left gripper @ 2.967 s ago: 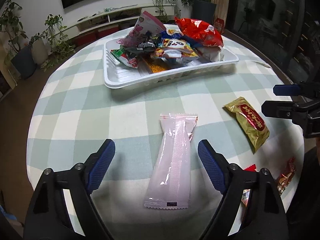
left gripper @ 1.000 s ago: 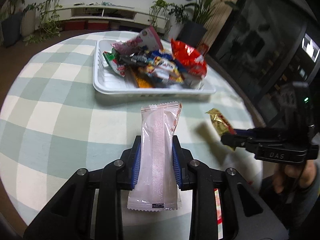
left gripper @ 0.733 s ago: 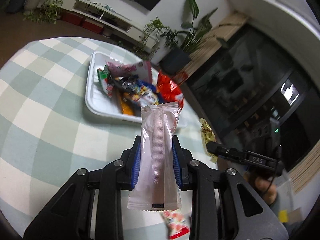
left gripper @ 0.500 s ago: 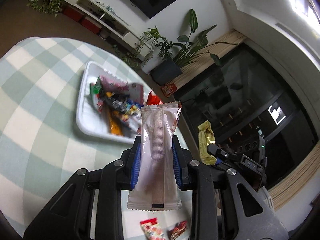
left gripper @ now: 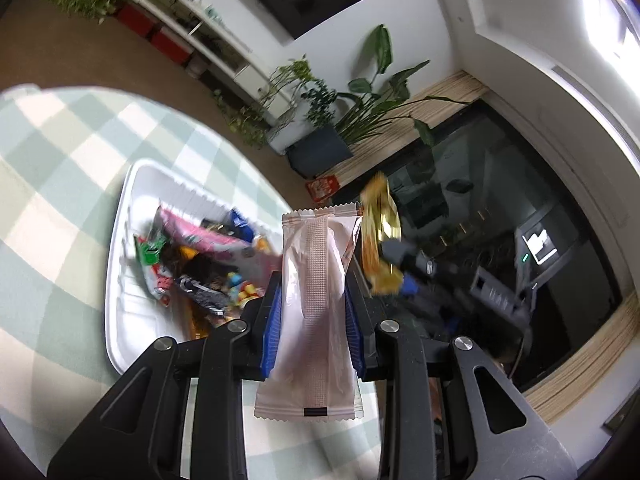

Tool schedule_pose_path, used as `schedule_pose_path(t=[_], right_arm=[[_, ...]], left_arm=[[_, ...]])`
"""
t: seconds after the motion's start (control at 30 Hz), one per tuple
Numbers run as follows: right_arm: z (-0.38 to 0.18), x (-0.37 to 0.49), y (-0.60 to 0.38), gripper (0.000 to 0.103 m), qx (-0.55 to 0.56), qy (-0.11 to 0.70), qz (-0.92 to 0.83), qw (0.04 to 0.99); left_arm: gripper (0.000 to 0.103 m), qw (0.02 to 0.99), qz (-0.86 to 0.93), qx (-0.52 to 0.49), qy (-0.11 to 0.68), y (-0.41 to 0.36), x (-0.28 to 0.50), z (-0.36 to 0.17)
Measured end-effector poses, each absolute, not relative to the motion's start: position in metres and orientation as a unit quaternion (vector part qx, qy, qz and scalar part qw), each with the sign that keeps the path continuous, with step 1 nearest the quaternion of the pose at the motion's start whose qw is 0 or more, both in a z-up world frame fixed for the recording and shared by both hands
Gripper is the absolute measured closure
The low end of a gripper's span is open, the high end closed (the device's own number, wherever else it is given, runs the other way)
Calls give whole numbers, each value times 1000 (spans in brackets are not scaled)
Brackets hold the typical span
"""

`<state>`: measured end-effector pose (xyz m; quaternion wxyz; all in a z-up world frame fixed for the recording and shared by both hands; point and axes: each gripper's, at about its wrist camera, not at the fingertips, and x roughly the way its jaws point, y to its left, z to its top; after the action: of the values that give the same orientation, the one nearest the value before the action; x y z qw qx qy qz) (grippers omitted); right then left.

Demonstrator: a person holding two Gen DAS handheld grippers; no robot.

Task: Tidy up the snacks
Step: 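Carry the pink packet and gold packet over the tray with both tools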

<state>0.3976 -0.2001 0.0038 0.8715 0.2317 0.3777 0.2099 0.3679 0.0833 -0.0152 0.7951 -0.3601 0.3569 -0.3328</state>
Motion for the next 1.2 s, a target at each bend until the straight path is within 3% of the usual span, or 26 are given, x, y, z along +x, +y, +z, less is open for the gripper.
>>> schedule_pose_path(t=[0.33, 0.7, 1.1, 1.2], right_arm=[[-55, 425, -183, 70, 179, 421, 183, 870], [-61, 422, -172, 70, 113, 414, 170, 887], [-68, 421, -163, 65, 78, 415, 163, 892], [-68, 421, -163, 65, 79, 414, 163, 892]], left_arm=[[77, 796, -309, -379, 357, 87, 393, -59], [77, 807, -283, -366, 367, 84, 401, -83], [71, 813, -273, -348, 379, 79, 400, -85], [63, 813, -275, -348, 376, 79, 401, -83]])
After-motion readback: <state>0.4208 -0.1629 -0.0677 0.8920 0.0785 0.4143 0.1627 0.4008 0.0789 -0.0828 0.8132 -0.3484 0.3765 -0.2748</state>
